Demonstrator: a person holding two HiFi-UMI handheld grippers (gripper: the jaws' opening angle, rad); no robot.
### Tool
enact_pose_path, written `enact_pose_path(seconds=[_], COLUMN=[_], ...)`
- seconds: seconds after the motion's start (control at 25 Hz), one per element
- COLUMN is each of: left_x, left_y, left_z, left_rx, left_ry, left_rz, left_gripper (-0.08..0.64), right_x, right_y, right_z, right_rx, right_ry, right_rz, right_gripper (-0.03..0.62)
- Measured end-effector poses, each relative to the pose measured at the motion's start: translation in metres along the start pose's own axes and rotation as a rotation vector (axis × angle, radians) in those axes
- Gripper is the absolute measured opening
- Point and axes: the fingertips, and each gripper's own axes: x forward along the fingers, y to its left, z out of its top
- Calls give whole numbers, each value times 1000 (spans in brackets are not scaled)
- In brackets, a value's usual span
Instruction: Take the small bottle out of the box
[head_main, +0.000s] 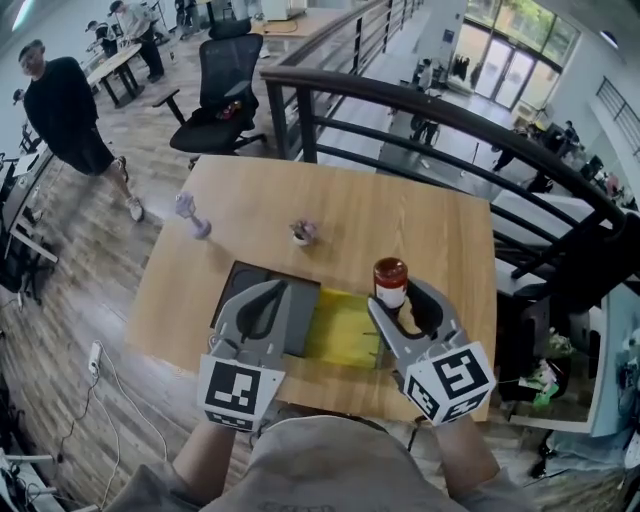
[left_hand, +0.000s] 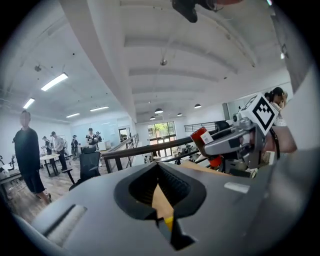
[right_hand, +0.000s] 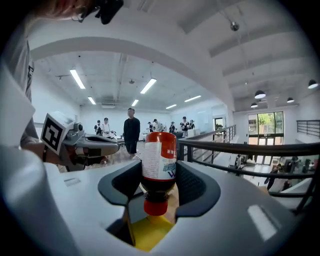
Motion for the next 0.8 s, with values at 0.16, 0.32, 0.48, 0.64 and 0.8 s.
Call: enact_pose_path(seconds=[0.16,0.32,0.48,0.64,0.8], left_x=[-10,-19,-24,-24,-22], left_y=[-11,-13,-21,-28,-34], left_z=[24,41,43,41,40], left_rx=[-52,-75,-70,-62,-64], left_ry=[-41,-104,-120,-110,-101], left_rz=[-6,-7,-9,-11,-19], left_gripper=[0,2,0,2,0], right_x=[-35,-62,-79,-82,-82], right_y=[4,7,9,7,1], right_z=[26,39,38,28,20], right_rx=[-76,-74,-50,-33,-26], right_ry=[-81,-131,-163,-144,-121], right_rz=[-36,-46,-39,-33,-38], right_gripper=[219,219,218,218,218])
